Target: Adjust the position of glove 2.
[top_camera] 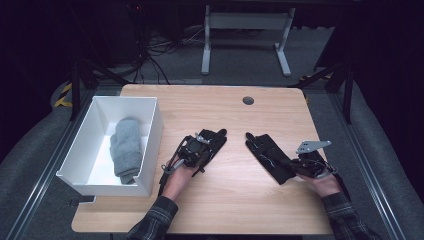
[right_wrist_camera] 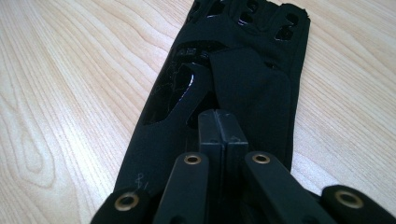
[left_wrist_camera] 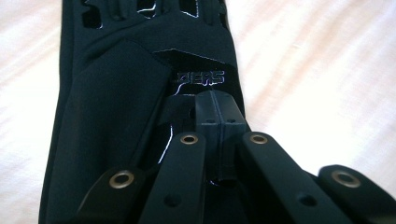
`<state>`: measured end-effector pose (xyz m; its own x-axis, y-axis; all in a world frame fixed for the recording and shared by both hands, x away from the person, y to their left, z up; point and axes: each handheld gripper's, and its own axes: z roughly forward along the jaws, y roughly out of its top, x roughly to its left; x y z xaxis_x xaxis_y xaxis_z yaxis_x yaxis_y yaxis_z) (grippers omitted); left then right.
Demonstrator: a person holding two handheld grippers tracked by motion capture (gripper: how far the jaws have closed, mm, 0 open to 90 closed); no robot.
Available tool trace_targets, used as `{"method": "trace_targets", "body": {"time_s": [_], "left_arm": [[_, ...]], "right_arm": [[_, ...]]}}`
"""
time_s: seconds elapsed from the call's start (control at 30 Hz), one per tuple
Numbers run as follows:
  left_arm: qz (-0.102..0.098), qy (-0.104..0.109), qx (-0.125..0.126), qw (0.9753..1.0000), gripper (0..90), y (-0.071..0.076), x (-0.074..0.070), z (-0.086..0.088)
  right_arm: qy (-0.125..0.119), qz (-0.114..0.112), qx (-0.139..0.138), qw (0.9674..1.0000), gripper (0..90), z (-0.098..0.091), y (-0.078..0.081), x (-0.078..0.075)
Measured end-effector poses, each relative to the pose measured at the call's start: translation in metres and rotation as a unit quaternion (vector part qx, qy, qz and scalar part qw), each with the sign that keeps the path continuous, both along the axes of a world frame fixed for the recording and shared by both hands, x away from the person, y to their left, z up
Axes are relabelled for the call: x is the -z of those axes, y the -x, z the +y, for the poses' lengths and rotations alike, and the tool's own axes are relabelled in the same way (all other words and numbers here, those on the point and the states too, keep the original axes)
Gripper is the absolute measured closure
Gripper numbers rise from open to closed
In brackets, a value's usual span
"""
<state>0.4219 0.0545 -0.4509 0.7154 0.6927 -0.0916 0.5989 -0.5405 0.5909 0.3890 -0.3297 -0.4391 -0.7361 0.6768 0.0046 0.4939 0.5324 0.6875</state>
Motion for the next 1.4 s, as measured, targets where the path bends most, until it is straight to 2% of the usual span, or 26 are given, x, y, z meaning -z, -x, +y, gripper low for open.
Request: {"method": "trace_targets", "body": {"time_s": [0.07,0.17,0.3,0.47,0.5,0.57,0.67,0.8,0.87,0.9,0.97,1.1,1.23,1.3,1.37,1.4], "left_arm": [[0.0,0.003,0.004,1.0,90.0,0.004,0.0,-0.002],[0.008,0.014,0.024,0.9996,90.0,0.017,0.001,-0.008],[0.009,0.018,0.048,0.9986,90.0,0.033,0.001,-0.018],[-0.005,0.019,0.059,0.9981,88.9,0.045,0.0,-0.023],[-0.01,0.026,0.058,0.998,88.0,0.046,-0.002,-0.021],[-0.022,0.033,0.054,0.9978,87.9,0.046,-0.01,-0.014],[-0.047,0.032,0.029,0.998,86.6,0.042,-0.016,0.0],[-0.037,0.03,-0.005,0.9988,81.9,0.03,-0.011,0.02],[-0.034,0.028,-0.012,0.999,79.1,0.028,-0.009,0.024],[-0.033,0.028,-0.014,0.999,72.2,0.027,-0.007,0.025],[-0.03,0.025,-0.018,0.9991,70.3,0.024,-0.004,0.026],[-0.022,0.016,-0.022,0.9994,60.7,0.02,0.002,0.026],[-0.013,0.016,-0.021,0.9996,60.9,0.019,0.007,0.025],[-0.008,0.018,-0.021,0.9996,65.6,0.019,0.006,0.025],[-0.004,0.021,-0.019,0.9996,74.6,0.019,0.006,0.025],[0.001,0.024,-0.018,0.9996,74.6,0.019,0.005,0.025]], "right_arm": [[0.0,0.0,0.0,1.0,90.0,0.0,0.0,0.0],[0.0,0.001,0.0,1.0,90.0,0.0,0.0,0.0],[0.0,0.0,0.0,1.0,90.0,0.0,0.0,0.0],[-0.002,0.0,0.001,1.0,90.0,-0.001,0.0,-0.001],[-0.002,0.001,0.001,1.0,90.0,-0.001,0.0,-0.001],[-0.002,0.0,0.003,1.0,90.0,-0.003,0.0,-0.001],[-0.004,0.001,0.006,1.0,90.0,-0.005,0.0,-0.001],[-0.001,0.003,0.01,0.9999,90.0,-0.01,0.0,0.0],[0.001,0.003,0.011,0.9999,90.0,-0.011,0.0,0.0],[0.003,0.003,0.013,0.9999,90.0,-0.015,0.002,0.001],[0.004,0.004,0.014,0.9999,90.0,-0.016,0.003,0.001],[0.002,0.008,0.019,0.9998,90.0,-0.022,0.004,0.002],[0.005,0.011,0.015,0.9998,90.0,-0.022,0.004,0.004],[0.005,0.012,0.014,0.9998,90.0,-0.022,0.003,0.005],[0.004,0.013,0.014,0.9998,90.0,-0.022,0.003,0.005],[0.003,0.014,0.013,0.9998,90.0,-0.021,0.003,0.005]]}}
